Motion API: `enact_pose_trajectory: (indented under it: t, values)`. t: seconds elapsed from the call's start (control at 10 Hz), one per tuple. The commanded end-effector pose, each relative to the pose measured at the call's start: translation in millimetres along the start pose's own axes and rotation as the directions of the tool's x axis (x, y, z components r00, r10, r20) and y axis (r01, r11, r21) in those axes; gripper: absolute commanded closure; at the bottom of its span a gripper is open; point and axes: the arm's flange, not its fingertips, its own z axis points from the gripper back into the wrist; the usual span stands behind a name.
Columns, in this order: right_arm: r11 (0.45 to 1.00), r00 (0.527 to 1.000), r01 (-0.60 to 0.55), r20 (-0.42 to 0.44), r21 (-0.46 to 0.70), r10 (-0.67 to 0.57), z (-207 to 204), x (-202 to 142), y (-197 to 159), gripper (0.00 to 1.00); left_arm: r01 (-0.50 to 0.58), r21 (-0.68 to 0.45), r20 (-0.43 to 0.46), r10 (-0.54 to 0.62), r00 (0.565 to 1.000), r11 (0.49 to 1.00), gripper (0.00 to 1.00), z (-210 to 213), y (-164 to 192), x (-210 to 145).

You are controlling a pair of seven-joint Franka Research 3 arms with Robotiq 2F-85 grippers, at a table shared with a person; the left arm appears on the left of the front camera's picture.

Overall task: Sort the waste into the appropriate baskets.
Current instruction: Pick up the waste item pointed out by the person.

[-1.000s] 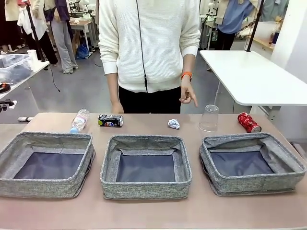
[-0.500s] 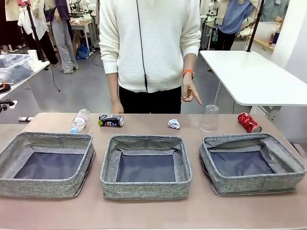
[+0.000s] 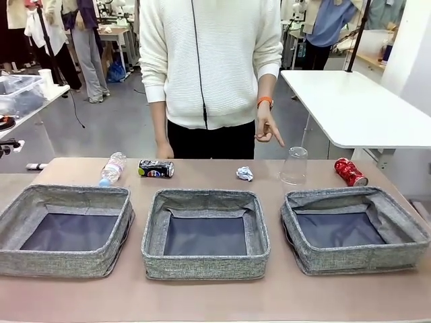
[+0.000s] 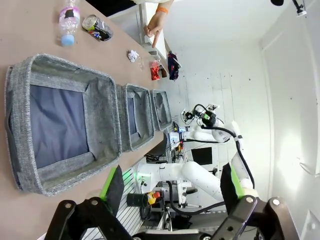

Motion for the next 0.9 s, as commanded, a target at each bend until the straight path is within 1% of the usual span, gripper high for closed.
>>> enact_pose_trajectory:
  t: [0.0,0.1,0.2,0.3,0.4,0.5,0.6,0.7,0.8]
  values:
    - [0.804,0.789,-0.595,0.180,-0.012,0.587,-43.3,45.2,-4.6,0.00,0.024,-0.006,-0.010,-0.024,1.000,1.000,0.00,1.8,0.1,-2.7]
    - [0.622,0.609,-0.779,0.328,0.077,0.722,-60.2,65.7,5.3,0.00,0.024,-0.006,-0.010,-0.024,1.000,1.000,0.00,1.8,0.1,-2.7]
    - [0.537,0.581,-0.814,0.354,0.223,0.733,-70.9,78.7,12.3,0.00,0.024,-0.006,-0.010,-0.024,1.000,1.000,0.00,1.8,0.1,-2.7]
    - [0.521,0.567,-0.822,0.427,0.230,0.705,-76.6,96.3,10.5,0.00,0.024,-0.006,-0.010,-0.024,1.000,1.000,0.00,1.8,0.1,-2.7]
    - [0.556,0.567,-0.815,0.414,0.160,0.712,-81.5,113.0,3.7,0.00,0.024,-0.006,-0.010,-0.024,1.000,1.000,0.00,1.8,0.1,-2.7]
    - [0.610,0.628,-0.775,0.296,0.165,0.719,-87.2,122.2,-4.7,0.00,0.024,-0.006,-0.010,-0.024,1.000,1.000,0.00,1.8,0.1,-2.7]
    - [0.714,0.712,-0.695,0.215,0.084,0.668,-80.8,100.2,32.8,0.00,0.024,-0.006,-0.010,-0.024,1.000,1.000,0.00,1.8,0.1,-2.7]
    - [0.714,0.712,-0.695,0.215,0.084,0.668,-80.8,100.2,32.8,0.00,0.024,-0.006,-0.010,-0.024,1.000,1.000,0.00,1.8,0.1,-2.7]
    - [0.653,0.652,-0.751,0.267,0.102,0.709,-85.5,114.5,14.0,0.00,0.024,-0.006,-0.010,-0.024,1.000,1.000,0.00,1.8,0.1,-2.7]
